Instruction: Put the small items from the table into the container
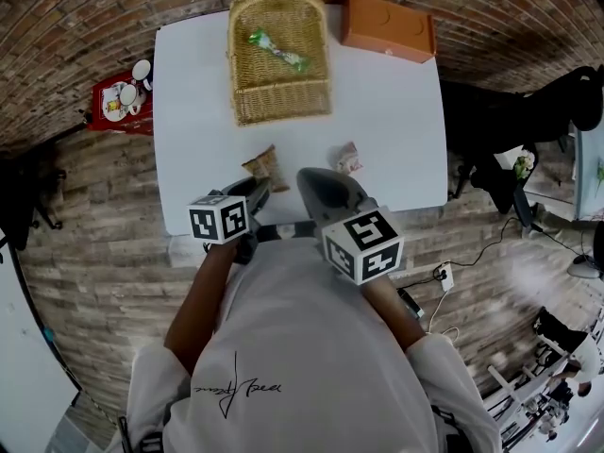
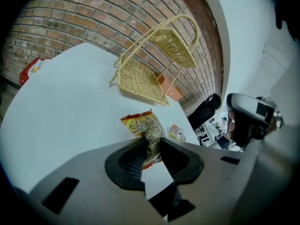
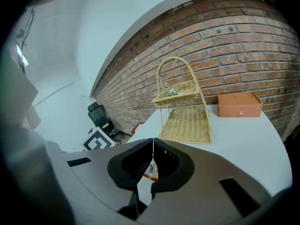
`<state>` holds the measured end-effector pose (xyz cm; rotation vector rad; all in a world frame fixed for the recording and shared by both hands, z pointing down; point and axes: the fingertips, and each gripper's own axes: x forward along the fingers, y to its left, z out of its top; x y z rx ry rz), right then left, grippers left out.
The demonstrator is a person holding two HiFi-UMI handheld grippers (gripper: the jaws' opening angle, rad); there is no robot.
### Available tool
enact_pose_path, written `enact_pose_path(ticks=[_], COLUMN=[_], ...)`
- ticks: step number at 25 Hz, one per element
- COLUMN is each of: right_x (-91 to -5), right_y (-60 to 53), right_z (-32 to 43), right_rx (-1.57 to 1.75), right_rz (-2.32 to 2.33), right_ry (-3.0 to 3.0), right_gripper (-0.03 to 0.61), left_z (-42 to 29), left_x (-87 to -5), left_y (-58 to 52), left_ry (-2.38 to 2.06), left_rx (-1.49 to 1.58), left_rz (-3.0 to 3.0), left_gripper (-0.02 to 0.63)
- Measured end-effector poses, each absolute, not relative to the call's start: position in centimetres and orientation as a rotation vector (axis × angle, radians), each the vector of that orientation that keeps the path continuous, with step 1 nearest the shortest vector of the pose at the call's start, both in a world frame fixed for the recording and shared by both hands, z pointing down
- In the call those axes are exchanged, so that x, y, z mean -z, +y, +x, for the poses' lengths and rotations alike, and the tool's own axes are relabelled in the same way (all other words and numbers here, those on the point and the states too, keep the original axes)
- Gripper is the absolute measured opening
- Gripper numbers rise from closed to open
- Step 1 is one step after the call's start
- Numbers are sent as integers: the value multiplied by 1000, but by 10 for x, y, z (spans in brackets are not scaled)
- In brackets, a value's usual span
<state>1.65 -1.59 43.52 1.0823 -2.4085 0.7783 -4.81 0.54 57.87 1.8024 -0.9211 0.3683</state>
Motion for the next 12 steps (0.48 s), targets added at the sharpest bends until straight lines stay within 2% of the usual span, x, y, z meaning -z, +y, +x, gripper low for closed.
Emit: enact_pose_path(ticks=[12], right_x=[-437], right_y=[-17], right_z=[13], right_rx=[-780], right_rz=[1070], right_ry=[-2414], right_gripper=[23], left_z=[-51], left_x=[-555], left_y=[-2], left_ry=[-925], left_rx=[-336], left_rz=[1854], left_gripper=[97])
